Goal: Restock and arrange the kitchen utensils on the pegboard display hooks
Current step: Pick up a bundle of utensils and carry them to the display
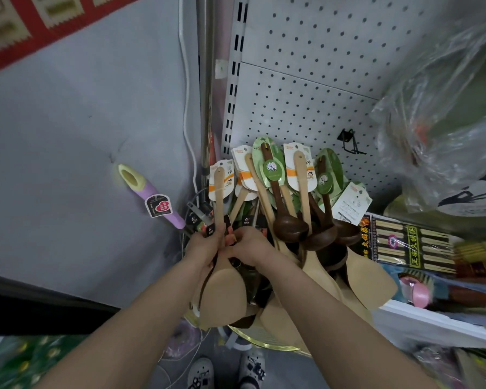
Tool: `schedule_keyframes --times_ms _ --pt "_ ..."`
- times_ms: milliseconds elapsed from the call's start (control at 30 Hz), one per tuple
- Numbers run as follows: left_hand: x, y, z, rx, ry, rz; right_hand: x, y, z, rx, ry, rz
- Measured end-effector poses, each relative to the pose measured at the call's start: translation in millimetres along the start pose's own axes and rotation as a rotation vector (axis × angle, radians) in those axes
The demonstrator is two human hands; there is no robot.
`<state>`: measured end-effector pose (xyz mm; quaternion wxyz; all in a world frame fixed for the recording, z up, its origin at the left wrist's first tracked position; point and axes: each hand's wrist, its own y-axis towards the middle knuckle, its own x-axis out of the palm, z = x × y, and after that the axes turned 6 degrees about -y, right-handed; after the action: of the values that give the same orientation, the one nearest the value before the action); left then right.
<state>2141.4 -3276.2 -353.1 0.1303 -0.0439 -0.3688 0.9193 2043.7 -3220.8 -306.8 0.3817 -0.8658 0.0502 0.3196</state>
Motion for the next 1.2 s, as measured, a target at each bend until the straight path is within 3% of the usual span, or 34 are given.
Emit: schedule_keyframes --times_ms 167,433,500,567,667,833,1200 --pt "-3.3 -16.4 26.2 -0.066 -0.172 -0.269 -33.6 -24.6 -0.6 -0.024 0.111 -0.037" --pt "33.9 -38.3 61.4 -0.039 -0.177 -0.365 -79.8 -62.7 7.1 -0.128 0.094 -0.030" --pt "43.6 -38.7 66.4 -0.002 -0.164 -0.333 -96.8 -67.5 12.7 -0.134 0.155 0.100" --pt "51.2 -36.1 70.1 0.032 -0.136 -0.308 -117.8 -66.0 22.2 -0.093 0.197 0.368" --pt "59.1 -35.5 74.6 0.040 -0.082 -0.299 -147.6 -49.9 47.1 0.105 -0.074 0.710" --pt "69.4 -31.1 72.7 0.053 0.000 -0.267 -156.6 -26.1 73.5 0.290 -0.196 0.467" --pt "87.1 -5.6 64.4 0.046 0.130 -0.118 -153.0 4.4 67.6 0.272 0.201 0.342"
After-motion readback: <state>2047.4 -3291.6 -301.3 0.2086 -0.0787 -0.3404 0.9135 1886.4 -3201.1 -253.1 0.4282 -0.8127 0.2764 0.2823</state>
